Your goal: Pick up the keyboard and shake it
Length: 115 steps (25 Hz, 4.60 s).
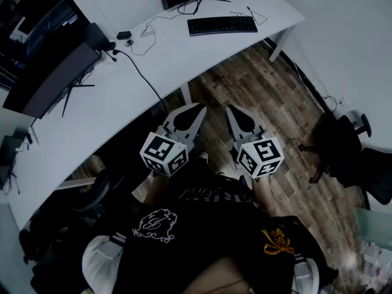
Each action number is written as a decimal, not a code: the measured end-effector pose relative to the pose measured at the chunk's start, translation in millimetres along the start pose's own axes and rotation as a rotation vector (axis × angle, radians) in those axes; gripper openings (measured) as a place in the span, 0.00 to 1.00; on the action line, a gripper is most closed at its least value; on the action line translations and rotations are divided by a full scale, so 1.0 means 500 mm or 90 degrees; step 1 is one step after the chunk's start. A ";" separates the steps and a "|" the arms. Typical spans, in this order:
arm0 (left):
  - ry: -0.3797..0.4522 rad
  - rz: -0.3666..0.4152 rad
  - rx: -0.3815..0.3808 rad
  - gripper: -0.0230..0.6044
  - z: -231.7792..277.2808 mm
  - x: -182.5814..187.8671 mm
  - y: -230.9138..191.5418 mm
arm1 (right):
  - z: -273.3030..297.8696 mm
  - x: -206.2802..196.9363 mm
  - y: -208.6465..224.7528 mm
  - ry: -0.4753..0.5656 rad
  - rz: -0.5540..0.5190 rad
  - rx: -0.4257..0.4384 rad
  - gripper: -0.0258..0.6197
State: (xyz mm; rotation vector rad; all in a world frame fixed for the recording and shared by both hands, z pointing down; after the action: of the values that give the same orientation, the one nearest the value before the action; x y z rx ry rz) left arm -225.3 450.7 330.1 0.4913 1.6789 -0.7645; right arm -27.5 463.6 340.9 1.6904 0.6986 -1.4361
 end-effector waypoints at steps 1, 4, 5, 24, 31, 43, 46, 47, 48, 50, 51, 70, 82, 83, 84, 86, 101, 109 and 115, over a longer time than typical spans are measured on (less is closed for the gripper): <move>0.000 0.001 -0.002 0.09 0.005 0.000 -0.003 | 0.004 0.001 0.003 0.000 -0.001 0.000 0.06; -0.002 0.006 -0.008 0.09 0.019 0.000 -0.014 | 0.017 0.002 0.014 0.000 -0.003 -0.002 0.06; -0.003 0.006 -0.010 0.09 0.024 -0.001 -0.018 | 0.022 0.002 0.017 -0.001 -0.003 -0.003 0.06; -0.023 0.024 -0.013 0.09 0.078 0.007 -0.135 | 0.141 -0.014 0.052 0.016 0.023 -0.036 0.06; -0.027 0.028 0.003 0.09 0.071 0.011 -0.213 | 0.196 -0.027 0.052 0.007 0.016 -0.047 0.06; -0.038 0.001 0.024 0.09 0.172 -0.022 -0.256 | 0.239 -0.022 0.169 -0.015 0.021 -0.058 0.06; -0.045 0.013 0.033 0.09 0.236 -0.035 -0.254 | 0.254 -0.017 0.238 -0.015 0.028 -0.052 0.06; -0.046 0.019 0.037 0.09 0.262 -0.039 -0.253 | 0.261 -0.014 0.266 -0.014 0.031 -0.048 0.06; -0.046 0.025 0.041 0.09 0.289 -0.044 -0.251 | 0.267 -0.011 0.294 -0.013 0.034 -0.044 0.06; -0.045 0.029 0.050 0.09 0.345 -0.053 -0.246 | 0.278 -0.005 0.354 -0.015 0.039 -0.035 0.06; -0.044 0.030 0.054 0.09 0.375 -0.056 -0.244 | 0.283 0.001 0.384 -0.018 0.038 -0.031 0.06; -0.063 0.043 0.159 0.09 0.722 -0.110 -0.177 | 0.333 0.067 0.766 -0.042 0.078 0.062 0.06; -0.112 0.042 0.219 0.09 0.719 -0.133 -0.187 | 0.352 0.023 0.794 -0.068 0.136 0.088 0.06; -0.115 0.042 0.221 0.09 0.720 -0.134 -0.192 | 0.354 0.021 0.795 -0.068 0.139 0.086 0.06; -0.116 0.042 0.221 0.09 0.722 -0.134 -0.198 | 0.357 0.019 0.797 -0.068 0.140 0.083 0.06; -0.117 0.042 0.217 0.09 0.730 -0.136 -0.211 | 0.363 0.017 0.805 -0.065 0.142 0.073 0.06; -0.127 0.025 0.198 0.09 0.846 -0.140 -0.463 | 0.569 -0.016 0.930 -0.081 0.107 -0.013 0.06; -0.158 0.038 0.213 0.09 0.877 -0.170 -0.667 | 0.712 -0.088 1.051 -0.134 0.087 -0.091 0.10; -0.170 0.014 0.223 0.10 0.875 -0.217 -0.832 | 0.786 -0.170 1.147 -0.202 0.091 -0.137 0.21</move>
State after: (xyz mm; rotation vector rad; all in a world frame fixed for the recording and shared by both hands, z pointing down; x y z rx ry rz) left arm -178.3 -142.9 477.3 0.6186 1.2952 -1.0667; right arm 212.9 -166.4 531.3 1.2844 0.5245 -1.4298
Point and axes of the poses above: the fingertips, and each gripper's own axes: z forward along the fingers, y to its right, x out of its top, the point moved 10 cm from there along -z, backward along the fingers, and after that the axes turned 12 degrees about y, right-handed, at the moved point
